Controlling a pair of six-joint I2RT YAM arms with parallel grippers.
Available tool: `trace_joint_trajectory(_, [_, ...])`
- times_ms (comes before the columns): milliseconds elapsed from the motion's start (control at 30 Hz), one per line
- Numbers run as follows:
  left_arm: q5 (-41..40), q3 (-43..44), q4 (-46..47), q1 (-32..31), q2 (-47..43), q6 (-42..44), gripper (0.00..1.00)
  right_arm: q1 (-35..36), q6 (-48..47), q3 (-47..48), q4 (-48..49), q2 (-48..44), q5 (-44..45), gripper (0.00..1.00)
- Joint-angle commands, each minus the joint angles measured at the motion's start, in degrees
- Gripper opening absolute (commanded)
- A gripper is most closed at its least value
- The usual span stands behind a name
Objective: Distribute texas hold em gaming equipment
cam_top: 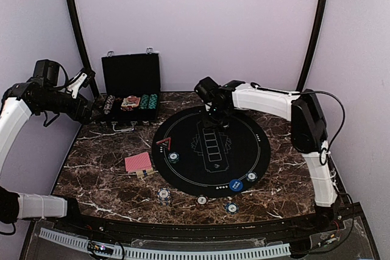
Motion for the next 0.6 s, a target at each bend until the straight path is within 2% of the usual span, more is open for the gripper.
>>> trace_joint_trajectory(0, [0.4,1.6,-0.6,0.3,-1.8,0.9,0.99,-1.0,0.3,6.7,1.5,5.3,2.2,0.11])
trace_joint_trajectory(567, [1.1,0.4,0.7,0.3,-1.6,1.4,0.99,-5.1,1.4,12.2,5.2,14.6,1.2,0.12])
